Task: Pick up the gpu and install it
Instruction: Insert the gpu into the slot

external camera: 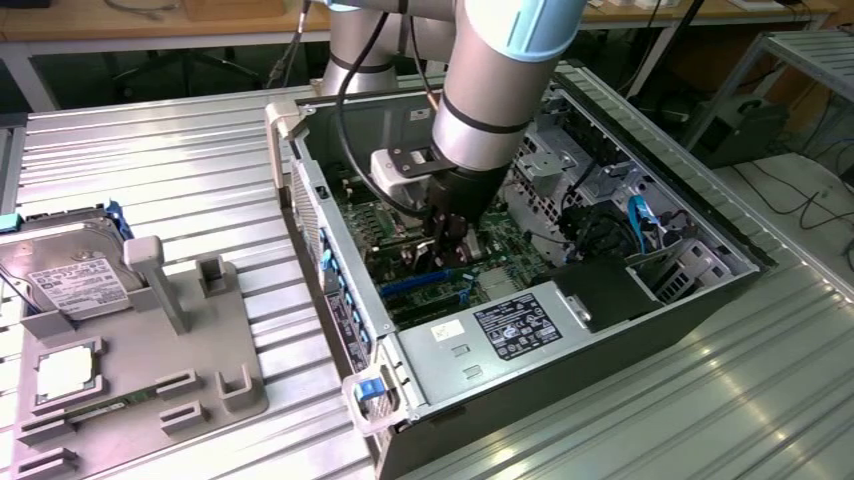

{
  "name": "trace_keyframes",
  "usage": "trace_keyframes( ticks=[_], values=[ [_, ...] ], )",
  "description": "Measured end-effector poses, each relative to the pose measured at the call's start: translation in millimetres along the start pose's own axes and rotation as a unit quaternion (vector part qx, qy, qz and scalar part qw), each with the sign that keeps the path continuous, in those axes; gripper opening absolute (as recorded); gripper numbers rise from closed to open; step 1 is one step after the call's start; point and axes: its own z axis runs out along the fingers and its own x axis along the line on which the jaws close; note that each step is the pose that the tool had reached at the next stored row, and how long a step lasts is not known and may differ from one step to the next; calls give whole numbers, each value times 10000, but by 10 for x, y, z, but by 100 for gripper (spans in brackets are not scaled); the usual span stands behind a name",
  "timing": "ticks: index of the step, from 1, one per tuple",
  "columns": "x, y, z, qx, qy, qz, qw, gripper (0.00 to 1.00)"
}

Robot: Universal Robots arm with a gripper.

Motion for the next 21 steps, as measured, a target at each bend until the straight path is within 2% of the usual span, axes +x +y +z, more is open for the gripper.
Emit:
trace_keyframes(
  ticks=[10, 21],
  values=[
    [15, 21, 24, 0, 0, 0, 10000, 28],
    [17, 53, 104, -8, 2, 1, 10000, 28]
  ],
)
